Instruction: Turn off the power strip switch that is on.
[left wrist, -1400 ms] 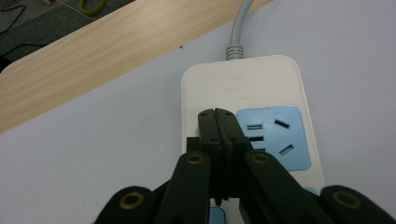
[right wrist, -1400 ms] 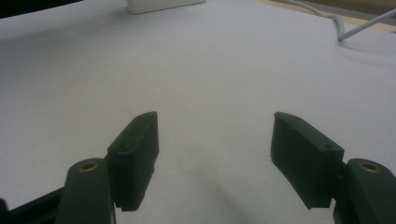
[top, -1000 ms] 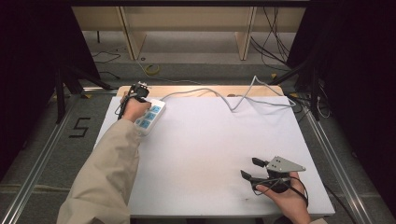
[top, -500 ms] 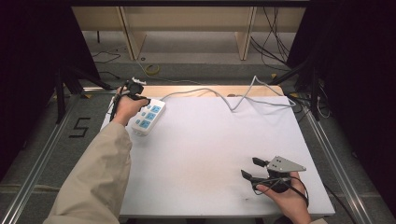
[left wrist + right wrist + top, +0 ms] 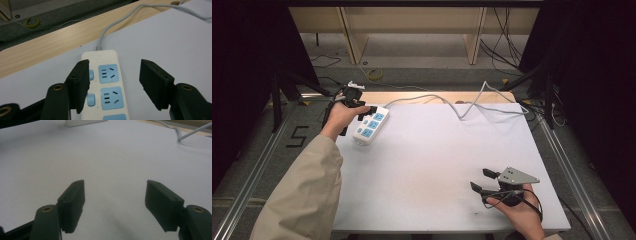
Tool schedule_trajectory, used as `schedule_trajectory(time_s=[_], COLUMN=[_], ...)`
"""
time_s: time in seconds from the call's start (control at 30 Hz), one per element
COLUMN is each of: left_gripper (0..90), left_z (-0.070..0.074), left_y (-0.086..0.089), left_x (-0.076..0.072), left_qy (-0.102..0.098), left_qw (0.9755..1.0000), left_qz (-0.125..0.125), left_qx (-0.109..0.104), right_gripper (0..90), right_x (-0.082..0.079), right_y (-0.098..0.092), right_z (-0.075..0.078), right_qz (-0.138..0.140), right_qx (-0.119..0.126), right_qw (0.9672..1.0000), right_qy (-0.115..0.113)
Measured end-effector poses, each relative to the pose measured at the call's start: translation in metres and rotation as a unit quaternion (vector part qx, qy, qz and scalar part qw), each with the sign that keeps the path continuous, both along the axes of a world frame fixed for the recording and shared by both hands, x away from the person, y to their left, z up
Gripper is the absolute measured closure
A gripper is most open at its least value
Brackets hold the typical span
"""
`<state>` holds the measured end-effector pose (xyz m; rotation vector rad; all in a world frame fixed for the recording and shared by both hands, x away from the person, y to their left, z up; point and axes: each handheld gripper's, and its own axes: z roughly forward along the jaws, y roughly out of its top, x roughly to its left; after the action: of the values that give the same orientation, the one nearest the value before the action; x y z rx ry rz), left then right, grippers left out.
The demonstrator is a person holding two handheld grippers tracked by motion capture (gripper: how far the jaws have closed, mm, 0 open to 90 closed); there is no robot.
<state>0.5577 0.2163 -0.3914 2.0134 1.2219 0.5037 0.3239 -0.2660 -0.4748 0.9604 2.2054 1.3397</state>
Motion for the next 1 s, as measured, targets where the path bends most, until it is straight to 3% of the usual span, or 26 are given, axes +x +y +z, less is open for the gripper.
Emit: schedule_trajectory(time_s=[0.27,1.0], left_gripper=[36.2,34.3], left_z=[0.008,0.016], left_y=[-0.003,-0.015], left_x=[-0.018,-0.07], left_qy=[-0.012,-0.06], left_qw=[0.9998,0.9962], left_qz=[-0.008,-0.058], left_qx=[-0.016,-0.023], right_gripper=[33.3,33.3], right_x=[-0.001,-0.001], right_y=[0.0,0.0], right_z=[0.0,0.0], right_qz=[-0.001,-0.002], right_qx=[0.0,0.0], right_qw=[1.0,1.0], right_qy=[0.002,0.003])
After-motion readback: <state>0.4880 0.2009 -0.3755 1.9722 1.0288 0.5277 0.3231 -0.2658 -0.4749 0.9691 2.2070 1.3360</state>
